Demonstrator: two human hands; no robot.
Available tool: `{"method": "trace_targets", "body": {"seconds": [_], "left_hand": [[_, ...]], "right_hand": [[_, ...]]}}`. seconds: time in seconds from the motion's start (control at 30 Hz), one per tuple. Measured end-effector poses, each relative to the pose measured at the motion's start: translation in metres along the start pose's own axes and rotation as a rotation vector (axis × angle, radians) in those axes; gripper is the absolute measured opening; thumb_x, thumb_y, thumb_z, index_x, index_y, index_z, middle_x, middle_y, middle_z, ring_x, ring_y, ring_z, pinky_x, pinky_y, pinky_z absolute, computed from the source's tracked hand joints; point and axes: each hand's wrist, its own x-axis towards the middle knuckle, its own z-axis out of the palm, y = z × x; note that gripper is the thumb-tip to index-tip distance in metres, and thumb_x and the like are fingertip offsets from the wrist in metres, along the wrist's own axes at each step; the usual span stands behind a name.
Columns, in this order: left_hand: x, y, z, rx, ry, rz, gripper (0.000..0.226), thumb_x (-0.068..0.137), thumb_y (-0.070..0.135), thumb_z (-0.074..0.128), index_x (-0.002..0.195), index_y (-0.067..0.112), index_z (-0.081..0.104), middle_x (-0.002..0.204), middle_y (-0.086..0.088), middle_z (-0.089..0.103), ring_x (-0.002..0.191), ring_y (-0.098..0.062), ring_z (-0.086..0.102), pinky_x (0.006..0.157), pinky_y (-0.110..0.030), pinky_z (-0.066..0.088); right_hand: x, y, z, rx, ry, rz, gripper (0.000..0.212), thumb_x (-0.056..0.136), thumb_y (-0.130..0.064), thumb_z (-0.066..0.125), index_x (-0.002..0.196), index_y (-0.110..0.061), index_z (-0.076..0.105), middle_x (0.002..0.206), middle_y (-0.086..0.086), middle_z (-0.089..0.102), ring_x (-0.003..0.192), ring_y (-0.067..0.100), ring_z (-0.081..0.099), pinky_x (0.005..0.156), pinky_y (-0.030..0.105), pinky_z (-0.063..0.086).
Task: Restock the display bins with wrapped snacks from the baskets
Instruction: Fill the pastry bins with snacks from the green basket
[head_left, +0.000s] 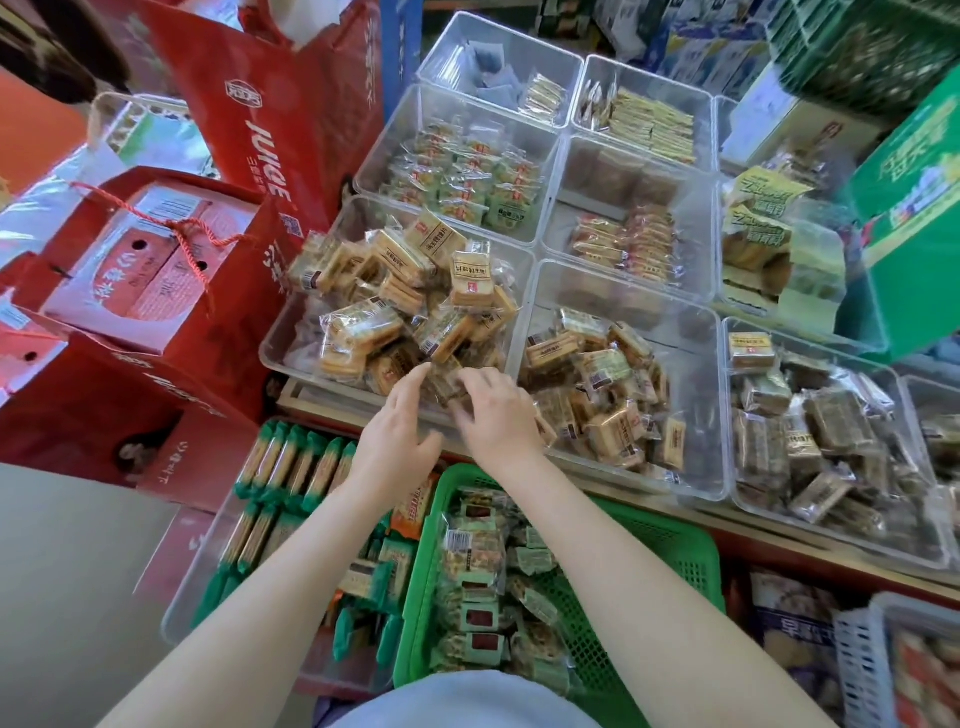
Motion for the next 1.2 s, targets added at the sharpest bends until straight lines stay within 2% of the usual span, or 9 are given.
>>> {"method": "trace_targets", "body": {"seconds": [0.17, 0.3, 0.53, 0.63, 0.73, 0.8, 0.87, 1.03, 1.2], "left_hand": [[0.004, -0.006, -0.006, -0.144, 0.016, -0.058, 0.077, 0.088, 0.008, 0.059, 0.154, 0.029, 0.024, 0.147, 0.004, 0.049, 0.118, -0.010, 0.058, 0.075, -0.015, 0.044], [0.003, -0.004, -0.009, -0.126, -0.012, -0.070, 0.075, 0.089, 0.011, 0.060, 0.153, 0.029, 0.026, 0.142, 0.004, 0.054, 0.096, -0.013, 0.062, 0.078, -0.027, 0.047], [0.001, 0.002, -0.011, -0.093, -0.030, -0.040, 0.071, 0.090, 0.012, 0.061, 0.153, 0.023, 0.031, 0.150, 0.005, 0.043, 0.126, -0.005, 0.046, 0.093, -0.022, 0.034], [0.001, 0.006, -0.012, -0.094, -0.045, -0.064, 0.070, 0.091, 0.013, 0.060, 0.153, 0.023, 0.031, 0.150, 0.006, 0.043, 0.130, -0.007, 0.044, 0.095, -0.022, 0.033], [0.001, 0.010, -0.014, -0.080, -0.079, -0.078, 0.066, 0.091, 0.015, 0.060, 0.151, 0.023, 0.035, 0.148, 0.005, 0.044, 0.132, -0.010, 0.045, 0.097, -0.025, 0.035], [0.001, 0.017, -0.017, -0.096, -0.112, -0.073, 0.055, 0.093, 0.019, 0.060, 0.146, 0.022, 0.045, 0.144, 0.005, 0.048, 0.132, -0.012, 0.046, 0.100, -0.027, 0.036], [-0.003, 0.033, -0.023, -0.193, -0.109, -0.073, 0.038, 0.096, 0.023, 0.058, 0.134, 0.023, 0.058, 0.133, 0.009, 0.055, 0.125, -0.007, 0.049, 0.103, -0.028, 0.038], [-0.018, 0.084, -0.036, -0.761, -0.240, -0.169, 0.029, 0.101, 0.036, 0.055, 0.120, 0.020, 0.069, 0.112, 0.003, 0.073, 0.106, -0.011, 0.068, 0.096, -0.038, 0.053], [-0.021, 0.104, -0.039, -0.809, -0.216, -0.173, 0.029, 0.091, 0.035, 0.072, 0.117, 0.023, 0.070, 0.107, -0.001, 0.076, 0.105, -0.021, 0.071, 0.097, -0.053, 0.054]], "right_hand": [[0.019, -0.011, 0.008, -0.100, -0.042, 0.143, 0.050, 0.095, -0.054, 0.057, 0.136, -0.027, 0.046, 0.130, 0.006, 0.054, 0.121, 0.028, 0.051, 0.102, 0.046, 0.035], [0.029, -0.018, 0.003, -0.085, -0.033, 0.202, 0.057, 0.088, -0.052, 0.067, 0.131, -0.023, 0.045, 0.131, 0.008, 0.053, 0.124, 0.029, 0.049, 0.101, 0.048, 0.036], [0.015, 0.001, -0.015, -0.234, 0.188, 0.081, 0.041, 0.081, -0.033, 0.063, 0.117, -0.013, 0.055, 0.109, 0.007, 0.058, 0.102, 0.028, 0.051, 0.086, 0.041, 0.041], [-0.005, 0.013, -0.030, 0.092, 0.156, 0.283, 0.032, 0.082, -0.038, 0.061, 0.106, -0.017, 0.055, 0.099, -0.002, 0.058, 0.092, 0.020, 0.052, 0.078, 0.035, 0.043], [-0.028, 0.019, -0.049, 0.901, 0.093, 0.629, 0.021, 0.091, -0.033, 0.055, 0.104, -0.017, 0.061, 0.098, 0.005, 0.067, 0.082, 0.021, 0.060, 0.065, 0.031, 0.048], [-0.046, 0.020, -0.060, 1.469, 0.061, 0.783, 0.034, 0.098, -0.034, 0.043, 0.108, -0.010, 0.065, 0.091, 0.013, 0.070, 0.076, 0.024, 0.062, 0.062, 0.031, 0.047], [-0.062, 0.021, -0.066, 1.806, 0.016, 0.808, 0.049, 0.103, -0.039, 0.030, 0.112, -0.004, 0.064, 0.082, 0.017, 0.068, 0.068, 0.025, 0.062, 0.058, 0.030, 0.048], [-0.086, 0.015, -0.072, 1.886, -0.124, 0.705, 0.057, 0.105, -0.042, 0.022, 0.114, -0.001, 0.062, 0.079, 0.017, 0.065, 0.064, 0.023, 0.060, 0.057, 0.028, 0.051], [-0.098, 0.011, -0.077, 1.799, -0.171, 0.569, 0.058, 0.106, -0.041, 0.024, 0.122, -0.001, 0.063, 0.094, 0.023, 0.068, 0.075, 0.028, 0.065, 0.070, 0.034, 0.051]]}}
